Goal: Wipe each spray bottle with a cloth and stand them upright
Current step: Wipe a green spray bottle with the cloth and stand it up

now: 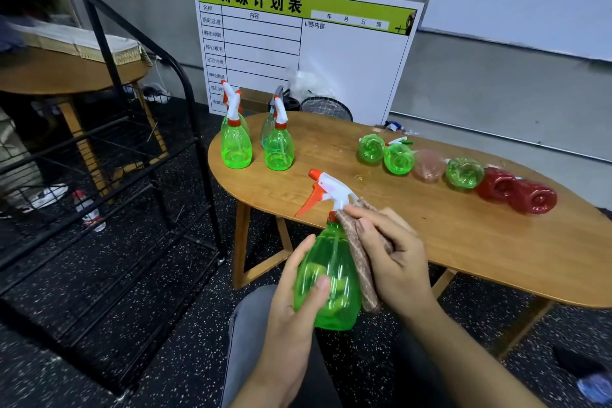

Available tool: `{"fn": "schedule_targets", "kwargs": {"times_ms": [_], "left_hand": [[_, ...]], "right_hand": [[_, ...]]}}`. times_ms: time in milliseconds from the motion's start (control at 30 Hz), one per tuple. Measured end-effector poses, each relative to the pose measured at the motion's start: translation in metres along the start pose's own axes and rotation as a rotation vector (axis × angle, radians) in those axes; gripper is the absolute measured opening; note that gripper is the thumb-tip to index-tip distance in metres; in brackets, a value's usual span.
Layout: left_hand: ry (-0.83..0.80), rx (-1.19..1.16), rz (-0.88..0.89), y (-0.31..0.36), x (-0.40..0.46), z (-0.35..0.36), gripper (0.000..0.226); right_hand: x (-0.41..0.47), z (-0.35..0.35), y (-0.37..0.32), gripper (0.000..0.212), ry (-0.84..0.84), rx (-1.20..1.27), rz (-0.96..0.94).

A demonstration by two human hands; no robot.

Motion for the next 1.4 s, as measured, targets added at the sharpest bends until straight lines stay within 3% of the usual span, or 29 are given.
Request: {"fn": "schedule_targets", "kwargs": {"times_ms": [267,400,600,700,767,900,1000,1100,1300,1400], "left_hand": [[-0.067,0.081,-0.007,-0.009,0.002,0.000,0.058],[0.011,0.040,-0.018,-0.009,0.001,-0.005,0.045],[0.054,-0.031,-0.058,-0.004,0.000,-0.003,0.044],[0.040,-0.050,-0.044,0.002,0.000,0.001,0.048],[0.046,-0.033,-0.046,0.001,0.000,0.002,0.047],[0.065,0.024,-0.025,-0.001,0.000,0.000,0.037],[0.053,0.043,-0.005,0.002,0.000,0.001,0.037],[0.057,0.029,0.009,0.004,0.001,-0.002,0.041],[0.069,-0.044,-0.038,0.002,0.001,-0.006,0.047],[0.068,-0.030,-0.046,0.003,0.001,-0.004,0.049]], "right_hand": [[-0.001,0.004,0.000,0.032,-0.069,-0.102,0.002],[-0.021,0.013,-0.007,0.033,-0.131,-0.220,-0.083],[-0.070,0.021,-0.032,0.034,-0.387,-0.423,-0.551],[-0.073,0.020,-0.035,0.032,-0.426,-0.475,-0.665],[-0.061,0.016,-0.034,0.030,-0.384,-0.491,-0.635],[-0.018,0.005,-0.020,0.031,-0.177,-0.401,-0.291],[-0.006,0.007,-0.014,0.033,-0.103,-0.333,-0.188],[-0.019,0.017,-0.022,0.030,-0.144,-0.339,-0.227],[-0.070,0.031,-0.037,0.035,-0.389,-0.486,-0.664],[-0.060,0.026,-0.038,0.030,-0.378,-0.498,-0.681]]}}
Point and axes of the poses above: each hand's wrist, its own x-axis towards the middle knuckle, its own z-axis out of the palm, y = z × x, the point moved 6 cm from there along x, towards the middle knuckle, and after that the axes turned 2 degrees about x, right-handed, at the moved point
